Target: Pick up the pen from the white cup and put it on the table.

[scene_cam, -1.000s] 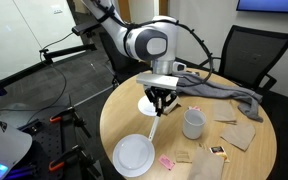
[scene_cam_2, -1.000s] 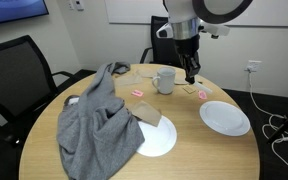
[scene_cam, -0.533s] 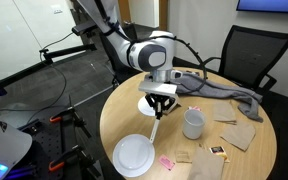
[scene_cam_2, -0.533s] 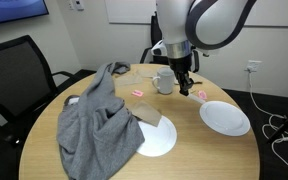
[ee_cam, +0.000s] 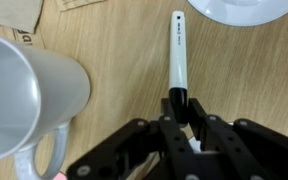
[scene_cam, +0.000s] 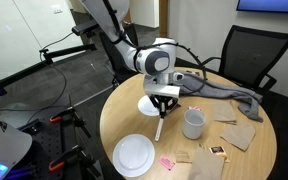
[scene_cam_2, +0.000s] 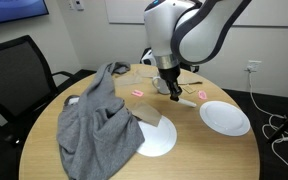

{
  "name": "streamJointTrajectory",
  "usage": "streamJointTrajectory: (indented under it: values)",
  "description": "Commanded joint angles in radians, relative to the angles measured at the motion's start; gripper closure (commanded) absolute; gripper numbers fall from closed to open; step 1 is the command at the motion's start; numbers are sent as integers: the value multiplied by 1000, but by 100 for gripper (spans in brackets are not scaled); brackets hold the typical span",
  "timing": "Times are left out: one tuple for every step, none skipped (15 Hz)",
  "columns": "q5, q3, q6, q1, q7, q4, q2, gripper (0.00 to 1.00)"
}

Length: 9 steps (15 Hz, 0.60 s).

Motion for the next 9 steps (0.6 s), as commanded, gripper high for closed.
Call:
streamJointTrajectory:
  values:
    - [-28, -14, -9, 21, 34, 55, 39, 52]
    - [-29, -15, -9, 25, 35, 60, 42, 46]
    - [-30, -15, -5, 27, 35, 57, 40, 39]
    - [-34, -17, 1, 31, 37, 54, 38, 31]
    - [-39, -16, 5, 35, 36, 42, 25, 24]
    - [-46, -17, 12, 40, 37, 33, 15, 16]
    - [-54, -17, 17, 45, 37, 21, 1, 9]
    - [-64, -18, 27, 53, 41, -1, -21, 2]
    - [-74, -19, 39, 60, 49, -19, -41, 0]
